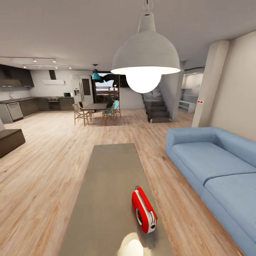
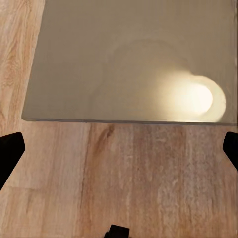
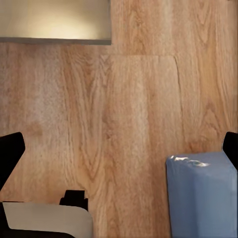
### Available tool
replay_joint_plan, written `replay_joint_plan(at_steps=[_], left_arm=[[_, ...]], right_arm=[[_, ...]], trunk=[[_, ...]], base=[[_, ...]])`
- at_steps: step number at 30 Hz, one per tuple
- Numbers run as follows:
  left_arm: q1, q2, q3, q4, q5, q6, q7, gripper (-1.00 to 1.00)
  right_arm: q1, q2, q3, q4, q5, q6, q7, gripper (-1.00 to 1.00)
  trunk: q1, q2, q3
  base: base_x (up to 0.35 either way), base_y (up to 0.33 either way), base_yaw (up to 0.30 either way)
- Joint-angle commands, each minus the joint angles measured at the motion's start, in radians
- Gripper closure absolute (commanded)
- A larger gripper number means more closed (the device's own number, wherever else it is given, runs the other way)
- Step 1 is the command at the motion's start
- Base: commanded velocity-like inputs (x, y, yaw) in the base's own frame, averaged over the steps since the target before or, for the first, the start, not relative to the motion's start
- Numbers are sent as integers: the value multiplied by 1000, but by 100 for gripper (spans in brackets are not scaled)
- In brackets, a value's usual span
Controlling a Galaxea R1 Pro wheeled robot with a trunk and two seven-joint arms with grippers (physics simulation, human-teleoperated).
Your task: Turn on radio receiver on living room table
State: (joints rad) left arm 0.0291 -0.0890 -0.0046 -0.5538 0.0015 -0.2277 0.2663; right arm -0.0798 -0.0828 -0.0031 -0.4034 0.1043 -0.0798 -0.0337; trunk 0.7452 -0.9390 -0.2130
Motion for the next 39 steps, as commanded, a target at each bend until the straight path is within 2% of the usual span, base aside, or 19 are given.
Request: replay_joint_plan(at_steps=[1,9,39], left_arm=[[0,0,0,0,0,0,0,-100],[0,0,0,0,0,-1,-1,-100],[0,4,1,0,0,-1,-2,-100]], right_arm=[[0,0,0,0,0,0,0,-100],[0,0,0,0,0,0,0,-100],[0,-3,1,0,4,0,-8,-100]], trunk=[[0,0,0],[0,0,0],[0,0,0]], base=[[163,-267,0],[53,-95,0],[1,-2,0]])
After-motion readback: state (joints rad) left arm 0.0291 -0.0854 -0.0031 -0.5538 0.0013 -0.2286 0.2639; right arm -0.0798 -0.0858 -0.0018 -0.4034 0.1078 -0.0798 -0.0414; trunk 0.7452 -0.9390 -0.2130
